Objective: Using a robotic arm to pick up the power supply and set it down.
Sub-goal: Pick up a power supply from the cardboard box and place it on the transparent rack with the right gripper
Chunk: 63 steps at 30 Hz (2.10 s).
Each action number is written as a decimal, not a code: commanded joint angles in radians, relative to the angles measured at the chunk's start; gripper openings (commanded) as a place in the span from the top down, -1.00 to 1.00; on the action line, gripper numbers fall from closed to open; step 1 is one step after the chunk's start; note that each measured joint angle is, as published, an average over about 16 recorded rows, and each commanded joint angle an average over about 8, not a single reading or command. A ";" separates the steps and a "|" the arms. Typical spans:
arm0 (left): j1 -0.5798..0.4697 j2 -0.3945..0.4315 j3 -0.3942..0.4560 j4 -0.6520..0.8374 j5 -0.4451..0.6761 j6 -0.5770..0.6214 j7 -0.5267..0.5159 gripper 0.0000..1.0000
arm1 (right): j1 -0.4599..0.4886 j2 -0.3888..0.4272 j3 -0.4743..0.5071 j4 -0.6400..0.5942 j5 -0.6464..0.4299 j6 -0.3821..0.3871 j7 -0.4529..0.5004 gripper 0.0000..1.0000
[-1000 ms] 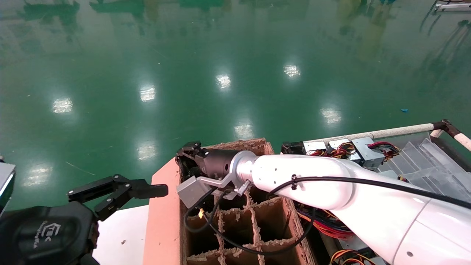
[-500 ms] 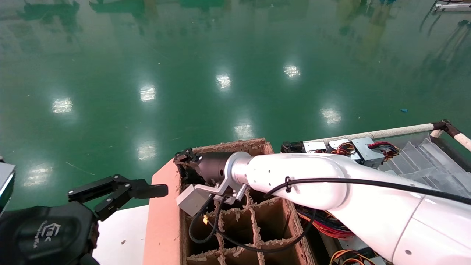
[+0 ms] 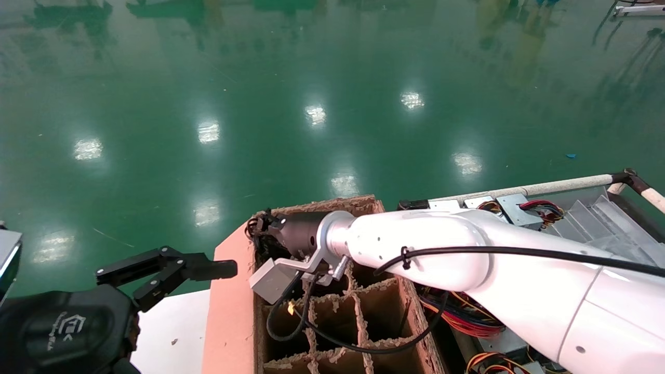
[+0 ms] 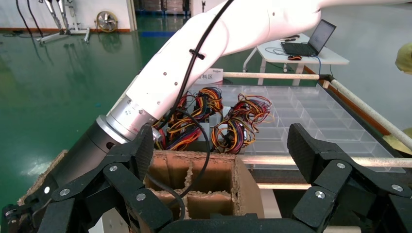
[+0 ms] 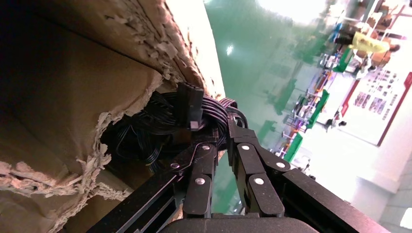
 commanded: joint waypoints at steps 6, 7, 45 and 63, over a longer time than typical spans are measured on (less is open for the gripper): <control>0.000 0.000 0.000 0.000 0.000 0.000 0.000 -1.00 | 0.015 0.010 0.000 0.002 0.014 -0.008 0.042 1.00; 0.000 0.000 0.000 0.000 0.000 0.000 0.000 -1.00 | 0.018 0.012 0.001 0.002 0.017 -0.010 0.048 1.00; 0.000 0.000 0.001 0.000 0.000 0.000 0.000 -1.00 | 0.194 0.611 0.244 0.515 0.297 -0.034 0.264 1.00; 0.000 0.000 0.001 0.000 0.000 0.000 0.000 -1.00 | 0.246 0.979 0.398 0.514 0.430 -0.210 0.126 1.00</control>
